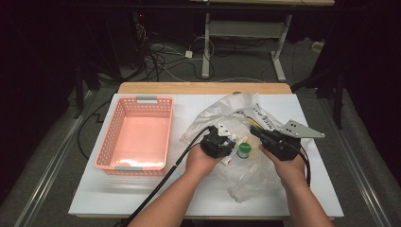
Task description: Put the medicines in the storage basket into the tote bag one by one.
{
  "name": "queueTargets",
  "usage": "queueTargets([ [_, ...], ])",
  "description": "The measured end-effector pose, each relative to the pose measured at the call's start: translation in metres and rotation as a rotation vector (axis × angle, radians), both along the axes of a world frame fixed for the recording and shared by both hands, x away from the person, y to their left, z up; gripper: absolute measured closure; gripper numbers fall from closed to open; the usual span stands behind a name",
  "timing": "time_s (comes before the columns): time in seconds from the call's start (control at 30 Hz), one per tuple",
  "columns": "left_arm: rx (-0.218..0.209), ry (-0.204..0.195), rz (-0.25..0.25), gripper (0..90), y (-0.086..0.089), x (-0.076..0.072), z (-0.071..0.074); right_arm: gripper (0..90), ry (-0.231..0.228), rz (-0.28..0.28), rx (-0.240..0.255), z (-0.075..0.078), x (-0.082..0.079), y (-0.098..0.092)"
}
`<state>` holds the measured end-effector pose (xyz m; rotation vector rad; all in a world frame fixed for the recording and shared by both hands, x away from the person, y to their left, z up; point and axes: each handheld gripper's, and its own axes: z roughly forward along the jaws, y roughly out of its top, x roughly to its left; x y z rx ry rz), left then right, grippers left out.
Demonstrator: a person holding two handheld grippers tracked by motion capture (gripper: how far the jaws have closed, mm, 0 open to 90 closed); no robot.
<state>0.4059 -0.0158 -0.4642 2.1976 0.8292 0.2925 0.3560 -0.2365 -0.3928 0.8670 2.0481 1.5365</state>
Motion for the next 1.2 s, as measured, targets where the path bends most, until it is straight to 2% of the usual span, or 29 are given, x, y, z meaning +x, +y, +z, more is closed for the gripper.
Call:
queueTargets([
  [0.07, 0.008, 0.007, 0.018, 57.6, -0.004, 0.007, -0.001, 90.0, 0.002, -0.002, 0.001, 0.000, 0.000, 0.000],
  [0.1, -0.002, 0.019, 0.011, 57.6, -0.006, 0.010, -0.001, 90.0, 0.000, -0.002, -0.001, 0.000, 0.000, 0.000],
  [0.13, 0.013, 0.008, 0.025, 57.6, -0.008, 0.013, 0.000, 90.0, 0.003, -0.001, 0.002, 0.000, 0.000, 0.000],
  [0.17, -0.032, 0.041, 0.012, 57.6, -0.013, 0.016, -0.002, 90.0, 0.001, -0.001, 0.000, -0.001, 0.000, 0.000],
  [0.2, -0.043, 0.047, 0.024, 57.5, -0.016, 0.019, -0.002, 90.0, 0.006, -0.001, 0.000, -0.001, 0.000, -0.001],
  [0.23, -0.035, 0.043, 0.033, 57.3, -0.018, 0.021, -0.001, 90.0, 0.006, -0.001, 0.001, -0.001, 0.001, -0.001],
  [0.27, -0.022, 0.015, 0.021, 55.1, -0.017, 0.024, 0.001, 90.0, 0.010, -0.005, 0.001, -0.002, 0.001, -0.001],
  [0.3, -0.016, 0.004, 0.017, 48.9, -0.015, 0.026, 0.005, 90.0, 0.011, -0.004, 0.002, -0.002, 0.001, -0.002],
  [0.33, -0.045, 0.029, 0.050, 44.3, -0.015, 0.023, 0.008, 90.0, 0.013, -0.004, 0.002, -0.002, 0.001, -0.002],
  [0.37, -0.038, 0.028, 0.053, 40.9, -0.013, 0.022, 0.011, 90.0, 0.012, -0.007, 0.000, -0.002, 0.000, -0.002],
  [0.4, -0.029, 0.035, 0.051, 38.8, -0.011, 0.019, 0.012, 90.0, 0.010, -0.006, -0.001, -0.002, 0.000, -0.002],
  [0.43, -0.037, 0.037, 0.059, 36.4, -0.009, 0.014, 0.014, 90.0, 0.009, -0.003, 0.000, -0.002, 0.000, -0.002],
  [0.47, -0.033, 0.020, 0.040, 36.2, -0.004, 0.009, 0.016, 90.0, 0.009, -0.005, 0.002, -0.002, 0.000, -0.002],
  [0.53, -0.051, 0.022, 0.023, 36.2, 0.004, -0.001, 0.018, 90.0, 0.007, -0.002, -0.004, -0.002, 0.000, -0.001],
  [0.6, -0.046, 0.008, 0.004, 36.2, 0.015, -0.016, 0.017, 90.0, 0.007, -0.003, -0.003, -0.002, -0.001, 0.000],
  [0.8, -0.071, 0.048, -0.061, 36.0, 0.051, -0.064, 0.005, 90.0, 0.002, -0.008, -0.004, 0.000, -0.002, -0.001],
  [0.87, -0.078, 0.046, -0.056, 36.0, 0.061, -0.075, 0.003, 90.0, 0.002, -0.009, -0.005, 0.000, -0.002, -0.001],
  [0.9, -0.087, 0.058, -0.056, 36.0, 0.065, -0.080, 0.001, 90.0, 0.002, -0.010, -0.006, 0.000, -0.002, -0.001],
  [0.93, -0.080, 0.064, -0.059, 35.9, 0.068, -0.085, -0.001, 90.0, 0.001, -0.008, -0.009, 0.000, -0.002, -0.001],
  [0.97, -0.056, 0.060, -0.066, 34.5, 0.070, -0.089, -0.003, 90.0, 0.000, -0.009, -0.011, 0.000, -0.002, -0.001],
  [1.03, -0.038, 0.070, -0.069, 32.9, 0.074, -0.094, -0.011, 90.0, 0.005, -0.009, -0.011, -0.001, -0.002, -0.001],
  [1.13, -0.036, 0.096, -0.038, 27.6, 0.076, -0.093, -0.023, 90.0, 0.009, -0.013, -0.020, -0.003, -0.002, 0.000],
  [1.2, -0.003, 0.117, -0.020, 20.1, 0.073, -0.088, -0.028, 90.0, 0.011, -0.009, -0.021, -0.003, -0.002, 0.000],
])
